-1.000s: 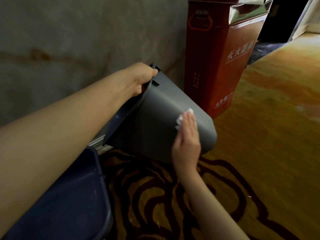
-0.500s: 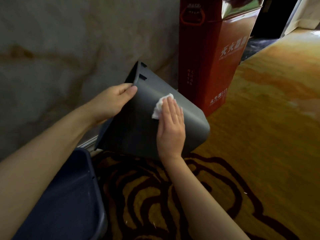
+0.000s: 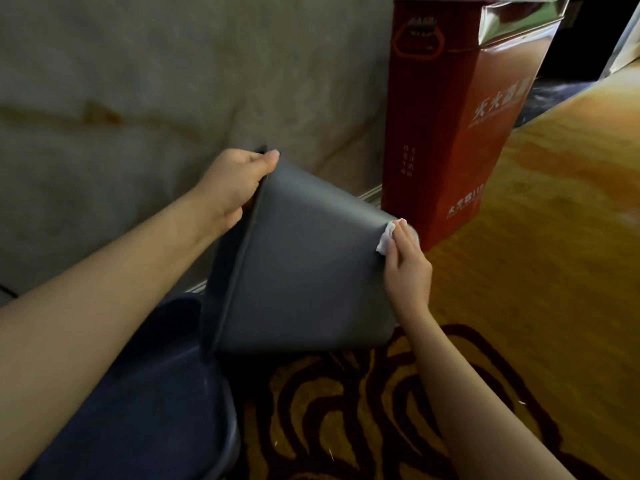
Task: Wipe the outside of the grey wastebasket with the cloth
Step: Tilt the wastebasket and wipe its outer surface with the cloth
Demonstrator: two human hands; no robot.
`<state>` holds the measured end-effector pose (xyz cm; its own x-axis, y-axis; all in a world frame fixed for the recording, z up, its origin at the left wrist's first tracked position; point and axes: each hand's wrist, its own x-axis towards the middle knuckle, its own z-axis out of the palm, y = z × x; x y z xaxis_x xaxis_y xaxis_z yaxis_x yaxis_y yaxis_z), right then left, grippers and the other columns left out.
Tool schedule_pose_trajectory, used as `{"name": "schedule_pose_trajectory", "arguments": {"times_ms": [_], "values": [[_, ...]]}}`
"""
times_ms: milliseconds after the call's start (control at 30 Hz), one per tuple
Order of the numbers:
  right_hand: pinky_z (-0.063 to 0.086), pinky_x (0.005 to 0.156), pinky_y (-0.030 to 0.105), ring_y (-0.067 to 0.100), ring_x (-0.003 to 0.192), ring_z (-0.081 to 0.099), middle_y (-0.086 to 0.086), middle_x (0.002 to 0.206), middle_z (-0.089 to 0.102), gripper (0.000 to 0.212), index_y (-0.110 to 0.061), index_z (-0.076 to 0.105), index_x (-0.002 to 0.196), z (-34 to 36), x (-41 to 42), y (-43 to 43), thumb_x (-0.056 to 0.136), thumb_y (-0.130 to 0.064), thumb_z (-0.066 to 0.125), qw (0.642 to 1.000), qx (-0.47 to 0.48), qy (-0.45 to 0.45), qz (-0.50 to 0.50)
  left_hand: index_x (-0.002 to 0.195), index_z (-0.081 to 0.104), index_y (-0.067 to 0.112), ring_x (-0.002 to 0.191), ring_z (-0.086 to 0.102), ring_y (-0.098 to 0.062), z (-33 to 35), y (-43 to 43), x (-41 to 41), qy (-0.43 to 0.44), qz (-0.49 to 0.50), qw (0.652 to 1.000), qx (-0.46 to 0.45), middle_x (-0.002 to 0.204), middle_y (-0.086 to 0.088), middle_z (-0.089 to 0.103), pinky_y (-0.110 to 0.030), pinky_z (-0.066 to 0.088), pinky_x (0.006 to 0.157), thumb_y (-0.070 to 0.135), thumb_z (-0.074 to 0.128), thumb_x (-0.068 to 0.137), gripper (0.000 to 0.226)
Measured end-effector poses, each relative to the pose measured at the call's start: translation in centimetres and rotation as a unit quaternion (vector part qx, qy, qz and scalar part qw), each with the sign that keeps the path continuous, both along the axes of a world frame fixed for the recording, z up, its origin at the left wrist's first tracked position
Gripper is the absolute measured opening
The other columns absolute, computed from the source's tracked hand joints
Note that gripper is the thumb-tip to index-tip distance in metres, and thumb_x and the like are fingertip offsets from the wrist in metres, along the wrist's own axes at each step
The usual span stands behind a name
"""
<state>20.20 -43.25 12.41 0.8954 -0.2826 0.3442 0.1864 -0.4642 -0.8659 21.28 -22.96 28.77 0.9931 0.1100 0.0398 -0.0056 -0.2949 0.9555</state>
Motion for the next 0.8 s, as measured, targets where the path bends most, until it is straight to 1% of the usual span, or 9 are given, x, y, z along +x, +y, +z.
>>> {"name": "schedule_pose_trajectory", "arguments": {"times_ms": [133, 267, 367, 400, 500, 567, 667, 733, 800], "values": [[0.024, 0.114, 0.028, 0.011, 0.136, 0.032, 0.007, 0.144, 0.044, 0.036, -0.011, 0.048, 0.133, 1.1, -0.9, 2.1, 0.097, -0.019, 0.045, 0.998, 0.035, -0.001, 0.052, 0.060, 0.053, 0.013, 0.034, 0.052, -0.001, 0.5, 0.3, 0.2, 0.038, 0.063, 0.997, -0.003, 0.039, 0.009, 0.057, -0.022, 0.041, 0.052, 0.025, 0.054, 0.089, 0.031], [0.028, 0.114, 0.034, 0.015, 0.135, 0.036, 0.010, 0.141, 0.047, 0.034, -0.008, 0.051, 0.129, 4.1, -1.9, 5.8, 0.095, -0.012, 0.050, 0.986, 0.045, -0.083, 0.135, 0.063, 0.049, 0.014, 0.031, 0.050, -0.003, 1.0, -0.3, -0.1, 0.062, 0.082, 0.995, 0.002, 0.051, 0.002, 0.053, -0.011, 0.038, 0.037, 0.024, 0.052, 0.090, 0.029], [0.027, 0.115, 0.038, 0.022, 0.136, 0.035, 0.014, 0.142, 0.045, 0.036, -0.005, 0.051, 0.129, 6.9, -2.8, 8.9, 0.093, -0.007, 0.052, 0.969, 0.032, -0.147, 0.195, 0.063, 0.048, 0.015, 0.022, 0.045, 0.000, 1.3, -0.9, 0.0, 0.075, 0.090, 0.993, -0.001, 0.031, 0.009, 0.051, -0.007, 0.034, 0.031, 0.022, 0.049, 0.092, 0.030], [0.027, 0.115, 0.038, 0.024, 0.136, 0.035, 0.015, 0.142, 0.044, 0.036, -0.004, 0.051, 0.129, 7.6, -3.3, 9.8, 0.093, -0.006, 0.053, 0.965, 0.022, -0.166, 0.202, 0.063, 0.048, 0.014, 0.022, 0.045, -0.001, 1.4, -1.1, 0.0, 0.078, 0.092, 0.993, -0.003, 0.031, 0.008, 0.052, -0.007, 0.034, 0.031, 0.021, 0.048, 0.092, 0.030], [0.026, 0.114, 0.037, 0.027, 0.136, 0.035, 0.016, 0.140, 0.046, 0.036, -0.002, 0.051, 0.128, 8.1, -4.8, 11.4, 0.092, -0.006, 0.052, 0.966, 0.020, -0.186, 0.180, 0.064, 0.047, 0.013, 0.027, 0.050, -0.002, 1.5, -1.6, 0.3, 0.090, 0.104, 0.990, -0.012, 0.052, -0.001, 0.053, -0.009, 0.036, 0.032, 0.019, 0.045, 0.094, 0.031], [0.026, 0.115, 0.038, 0.028, 0.136, 0.034, 0.016, 0.140, 0.045, 0.036, 0.000, 0.051, 0.128, 7.6, -5.7, 11.8, 0.093, -0.004, 0.051, 0.967, 0.019, -0.190, 0.172, 0.063, 0.046, 0.014, 0.034, 0.050, -0.006, 1.5, -1.9, 0.5, 0.103, 0.112, 0.988, 0.006, 0.051, -0.001, 0.051, -0.010, 0.037, 0.034, 0.020, 0.044, 0.094, 0.032], [0.026, 0.115, 0.039, 0.026, 0.136, 0.034, 0.015, 0.141, 0.045, 0.037, 0.000, 0.050, 0.129, 6.4, -6.6, 11.9, 0.092, -0.003, 0.052, 0.965, -0.003, -0.197, 0.174, 0.063, 0.043, 0.016, 0.039, 0.045, -0.008, 1.5, -2.0, 0.9, 0.114, 0.121, 0.986, 0.019, 0.059, -0.001, 0.041, -0.009, 0.032, 0.031, 0.022, 0.042, 0.095, 0.032], [0.027, 0.115, 0.038, 0.024, 0.136, 0.036, 0.013, 0.140, 0.046, 0.038, -0.003, 0.051, 0.129, 5.3, -6.8, 11.6, 0.091, -0.003, 0.053, 0.963, -0.029, -0.205, 0.172, 0.064, 0.044, 0.017, 0.048, 0.044, -0.010, 1.4, -2.1, 1.1, 0.118, 0.119, 0.986, 0.024, 0.062, 0.001, 0.042, -0.015, 0.038, 0.038, 0.023, 0.043, 0.094, 0.030], [0.026, 0.115, 0.038, 0.022, 0.135, 0.037, 0.011, 0.139, 0.048, 0.038, -0.006, 0.052, 0.129, 4.2, -6.3, 10.5, 0.091, -0.004, 0.053, 0.965, -0.041, -0.207, 0.154, 0.068, 0.050, 0.017, 0.048, 0.053, -0.009, 1.3, -2.5, 1.1, 0.115, 0.101, 0.988, 0.022, 0.065, 0.001, 0.049, -0.013, 0.040, 0.037, 0.025, 0.045, 0.094, 0.028]]}}
